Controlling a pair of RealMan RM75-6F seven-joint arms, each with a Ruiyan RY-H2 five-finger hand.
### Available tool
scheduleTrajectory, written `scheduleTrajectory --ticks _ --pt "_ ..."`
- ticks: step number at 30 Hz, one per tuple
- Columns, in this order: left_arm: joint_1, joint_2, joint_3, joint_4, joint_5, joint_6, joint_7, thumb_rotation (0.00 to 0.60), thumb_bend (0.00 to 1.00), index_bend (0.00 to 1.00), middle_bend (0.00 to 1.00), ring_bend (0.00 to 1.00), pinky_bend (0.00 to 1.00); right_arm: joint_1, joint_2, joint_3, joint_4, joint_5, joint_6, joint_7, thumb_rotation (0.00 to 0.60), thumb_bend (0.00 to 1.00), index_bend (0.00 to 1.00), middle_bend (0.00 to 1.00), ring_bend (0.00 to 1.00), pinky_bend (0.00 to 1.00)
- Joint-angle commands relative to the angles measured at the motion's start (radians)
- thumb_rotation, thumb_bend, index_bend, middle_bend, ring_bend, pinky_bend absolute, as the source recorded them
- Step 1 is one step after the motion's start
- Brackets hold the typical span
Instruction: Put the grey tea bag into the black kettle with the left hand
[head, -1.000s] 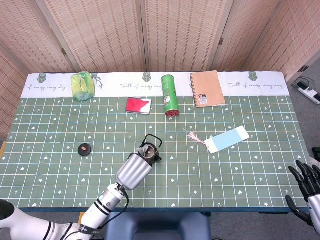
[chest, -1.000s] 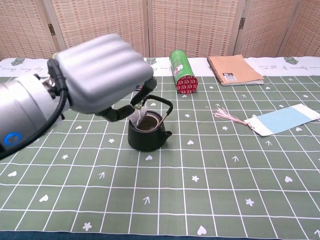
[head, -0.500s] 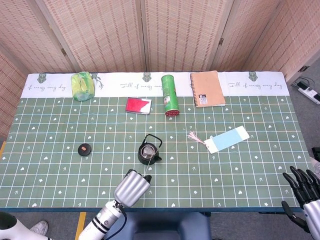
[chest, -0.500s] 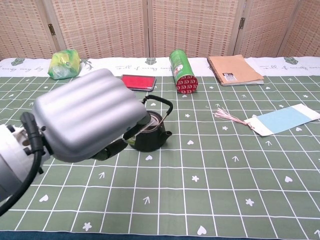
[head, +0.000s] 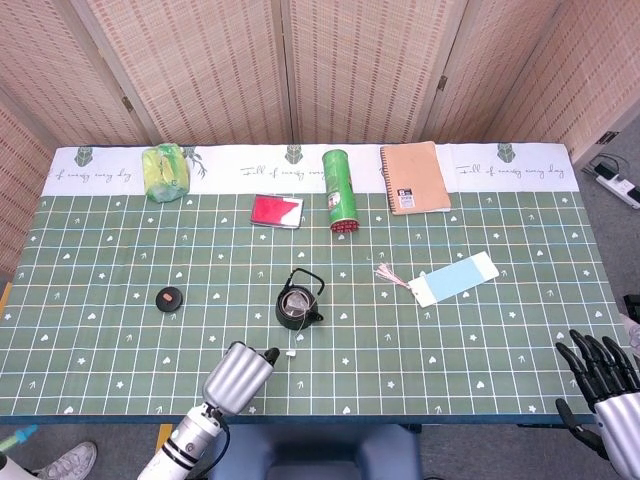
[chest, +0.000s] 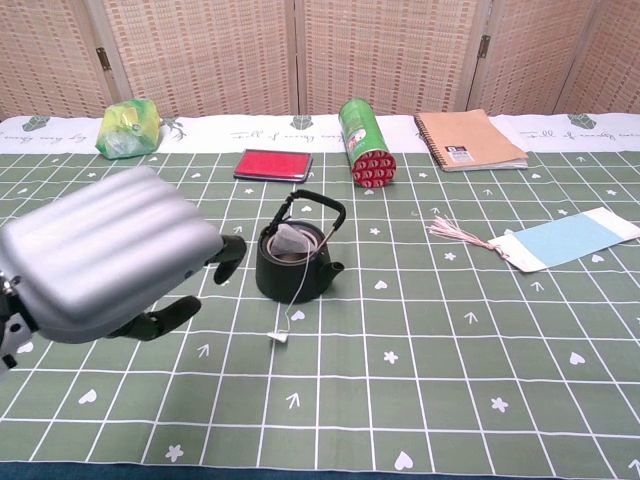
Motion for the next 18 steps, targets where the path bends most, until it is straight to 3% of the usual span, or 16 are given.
scheduleTrajectory --ticks 1,5,8,13,18 --pt "0.034 0.019 0.013 0.014 0.013 0.013 -0.036 0.600 0.24 0.28 1.00 1.00 1.00 0.002 -0.003 -0.003 -0.004 -0.003 -0.009 -0.012 0.600 0.41 0.00 0.00 0.00 0.00" --pt "0.053 0.059 -0.005 0.001 0.043 0.027 -0.103 0.600 0.19 0.16 1.00 1.00 1.00 0.004 -0.005 -0.001 -0.010 0.006 -0.016 -0.019 0.600 0.41 0.00 0.00 0.00 0.00" --pt "0.055 0.110 -0.049 -0.067 -0.016 -0.001 -0.194 0.600 0.20 0.09 1.00 1.00 1.00 0.008 -0.005 0.003 -0.014 0.016 -0.025 -0.018 0.600 0.41 0.00 0.00 0.00 0.00" --pt "-0.007 0.221 -0.208 -0.269 -0.361 -0.162 -0.357 0.600 0.29 0.03 1.00 1.00 1.00 0.018 -0.004 0.007 -0.023 0.035 -0.049 -0.020 0.600 0.41 0.00 0.00 0.00 0.00" --pt "-0.109 0.316 -0.346 -0.344 -0.690 -0.339 -0.500 0.600 0.31 0.03 1.00 1.00 1.00 0.023 0.000 0.012 -0.026 0.051 -0.059 -0.011 0.600 0.41 0.00 0.00 0.00 0.00"
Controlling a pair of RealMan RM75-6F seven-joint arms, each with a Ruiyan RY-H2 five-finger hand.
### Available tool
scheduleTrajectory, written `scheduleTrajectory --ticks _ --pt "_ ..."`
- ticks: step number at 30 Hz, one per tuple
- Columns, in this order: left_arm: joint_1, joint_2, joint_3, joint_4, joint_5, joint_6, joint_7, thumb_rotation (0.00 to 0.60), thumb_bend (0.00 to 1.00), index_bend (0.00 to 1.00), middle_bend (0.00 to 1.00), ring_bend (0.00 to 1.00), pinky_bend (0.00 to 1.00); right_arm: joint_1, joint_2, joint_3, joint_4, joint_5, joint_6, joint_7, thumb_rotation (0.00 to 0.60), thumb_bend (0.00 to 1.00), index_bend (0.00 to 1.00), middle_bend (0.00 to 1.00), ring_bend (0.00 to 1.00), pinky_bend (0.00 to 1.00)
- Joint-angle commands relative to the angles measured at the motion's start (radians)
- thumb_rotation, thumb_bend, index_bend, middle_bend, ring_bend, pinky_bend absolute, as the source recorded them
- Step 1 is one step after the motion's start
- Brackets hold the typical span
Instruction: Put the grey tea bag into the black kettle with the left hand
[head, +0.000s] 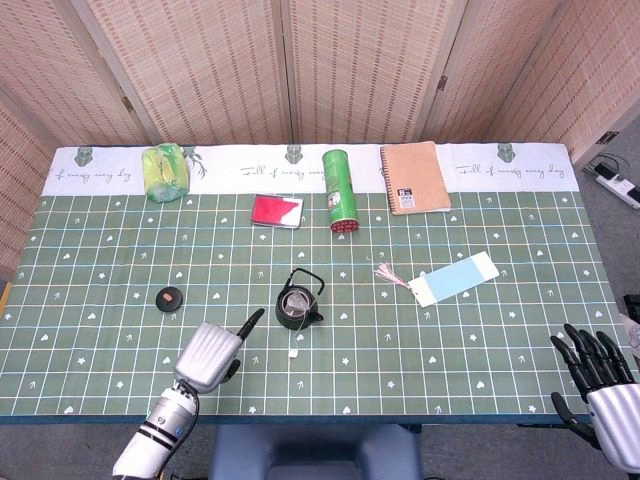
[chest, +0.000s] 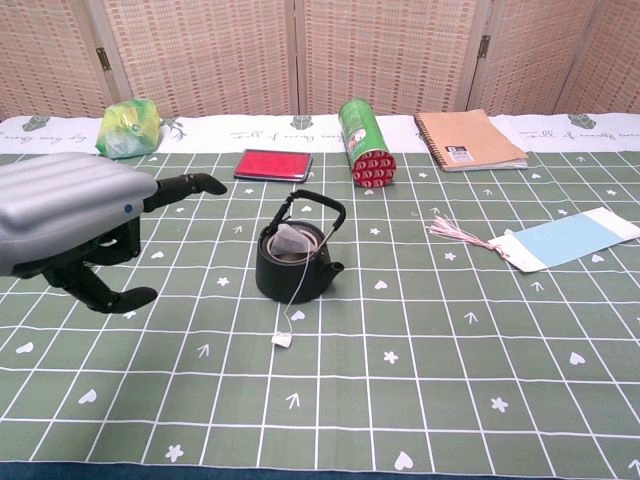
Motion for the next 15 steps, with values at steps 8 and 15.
scheduleTrajectory --ticks 8,15 --pt "-0.269 0.135 -0.224 0.000 -0.586 -0.416 -0.312 0.600 0.31 0.04 1.00 1.00 1.00 0.005 0.007 0.009 -0.006 0.023 -0.007 0.014 0.600 0.41 0.00 0.00 0.00 0.00" --pt "-0.355 0.095 -0.238 0.097 -0.619 -0.449 -0.378 0.600 0.31 0.04 1.00 1.00 1.00 0.013 0.016 0.014 -0.007 0.044 -0.021 0.037 0.600 0.41 0.00 0.00 0.00 0.00"
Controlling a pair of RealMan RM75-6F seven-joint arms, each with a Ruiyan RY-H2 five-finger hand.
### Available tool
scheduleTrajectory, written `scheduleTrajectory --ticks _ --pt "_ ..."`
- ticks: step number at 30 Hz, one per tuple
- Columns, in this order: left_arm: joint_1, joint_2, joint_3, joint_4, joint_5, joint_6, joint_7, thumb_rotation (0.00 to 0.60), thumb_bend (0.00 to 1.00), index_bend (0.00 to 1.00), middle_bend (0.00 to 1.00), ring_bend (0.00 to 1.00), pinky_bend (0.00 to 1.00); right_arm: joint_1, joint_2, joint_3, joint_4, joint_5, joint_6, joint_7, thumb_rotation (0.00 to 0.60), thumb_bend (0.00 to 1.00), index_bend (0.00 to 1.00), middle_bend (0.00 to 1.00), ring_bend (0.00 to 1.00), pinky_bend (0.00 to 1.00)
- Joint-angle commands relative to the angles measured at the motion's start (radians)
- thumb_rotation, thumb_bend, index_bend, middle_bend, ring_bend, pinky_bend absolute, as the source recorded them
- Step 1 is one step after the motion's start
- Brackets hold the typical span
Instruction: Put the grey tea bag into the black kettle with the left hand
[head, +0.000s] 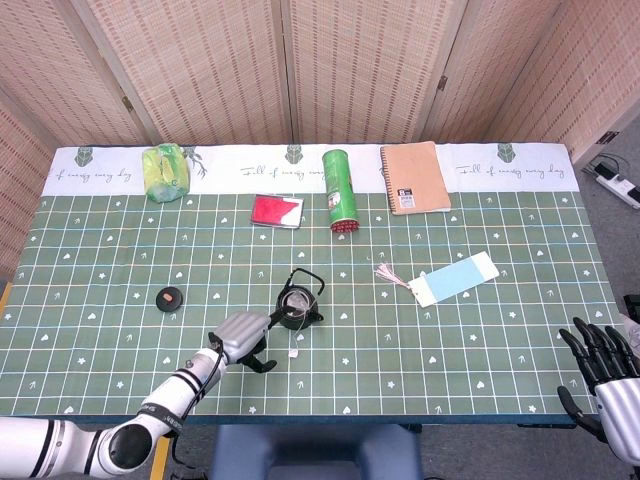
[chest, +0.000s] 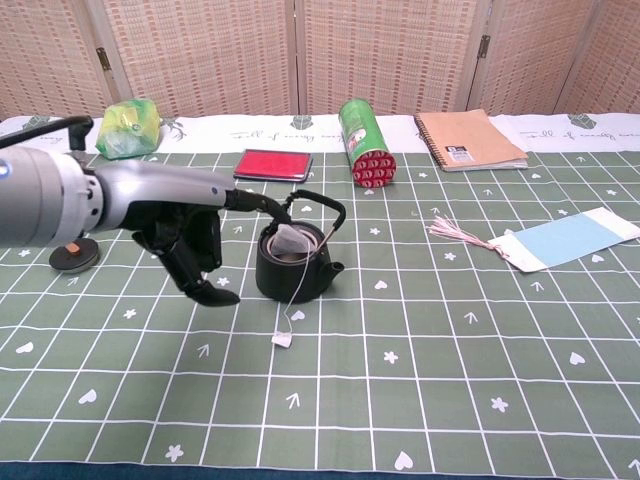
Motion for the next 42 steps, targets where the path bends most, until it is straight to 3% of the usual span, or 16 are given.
scheduleTrajectory --ticks 1,6,19,42 --pt "-0.050 -0.013 -0.025 0.043 -0.034 -0.026 -0.056 0.600 0.31 0.04 1.00 1.00 1.00 0.003 0.004 0.003 -0.001 0.008 -0.003 0.010 0.600 0.41 0.00 0.00 0.00 0.00" --pt "-0.093 -0.022 -0.019 0.079 -0.056 -0.050 -0.098 0.600 0.31 0.05 1.00 1.00 1.00 0.006 0.011 0.007 0.002 0.020 -0.005 0.031 0.600 0.41 0.00 0.00 0.00 0.00" --pt "-0.156 -0.079 0.081 0.209 -0.039 -0.086 -0.146 0.600 0.31 0.06 1.00 1.00 1.00 0.008 0.010 0.012 0.006 0.031 -0.008 0.031 0.600 0.41 0.00 0.00 0.00 0.00" --pt "-0.174 -0.089 0.186 0.208 0.065 -0.005 -0.146 0.600 0.31 0.11 1.00 1.00 1.00 0.014 0.010 0.002 0.004 0.020 -0.021 0.026 0.600 0.41 0.00 0.00 0.00 0.00"
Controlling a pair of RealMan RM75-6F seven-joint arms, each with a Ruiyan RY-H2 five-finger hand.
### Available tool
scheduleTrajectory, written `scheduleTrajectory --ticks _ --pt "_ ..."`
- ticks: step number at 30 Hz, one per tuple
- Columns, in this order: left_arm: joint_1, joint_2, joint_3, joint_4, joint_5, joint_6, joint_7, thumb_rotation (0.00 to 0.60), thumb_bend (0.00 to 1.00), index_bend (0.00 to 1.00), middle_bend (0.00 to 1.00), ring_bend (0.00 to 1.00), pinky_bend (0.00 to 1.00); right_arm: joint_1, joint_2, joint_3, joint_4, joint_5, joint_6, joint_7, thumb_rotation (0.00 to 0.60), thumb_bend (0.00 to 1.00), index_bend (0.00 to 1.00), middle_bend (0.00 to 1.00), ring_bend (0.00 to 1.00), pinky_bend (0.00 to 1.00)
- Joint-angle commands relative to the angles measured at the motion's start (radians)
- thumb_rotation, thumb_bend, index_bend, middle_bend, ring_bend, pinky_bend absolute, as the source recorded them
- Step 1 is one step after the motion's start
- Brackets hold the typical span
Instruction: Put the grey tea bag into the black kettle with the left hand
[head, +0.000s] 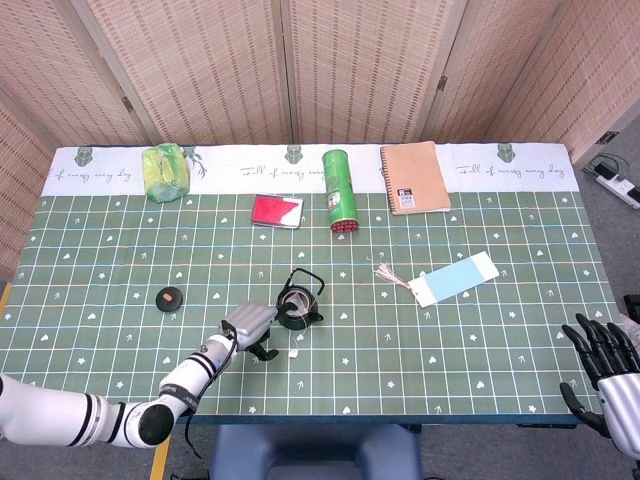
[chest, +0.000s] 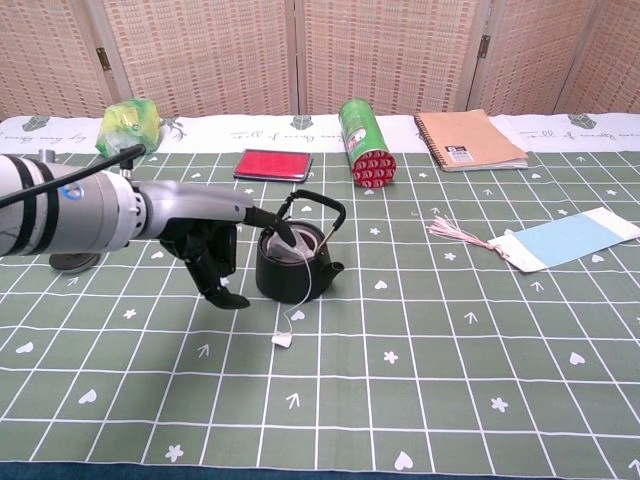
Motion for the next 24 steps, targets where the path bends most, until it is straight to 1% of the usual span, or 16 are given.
scheduleTrajectory --ticks 1,12,24 --pt "0.009 -0.019 0.016 0.023 0.032 0.008 -0.001 0.600 0.31 0.11 1.00 1.00 1.00 0.000 -0.001 0.000 -0.001 0.000 -0.002 -0.003 0.600 0.41 0.00 0.00 0.00 0.00" --pt "0.052 -0.063 0.040 0.122 0.149 -0.010 -0.048 0.600 0.31 0.12 1.00 1.00 1.00 0.006 -0.002 0.005 -0.007 0.017 -0.017 -0.009 0.600 0.41 0.00 0.00 0.00 0.00" --pt "0.088 -0.101 0.048 0.209 0.208 -0.083 -0.128 0.600 0.31 0.12 1.00 1.00 1.00 0.012 -0.001 0.009 -0.009 0.029 -0.028 -0.012 0.600 0.41 0.00 0.00 0.00 0.00"
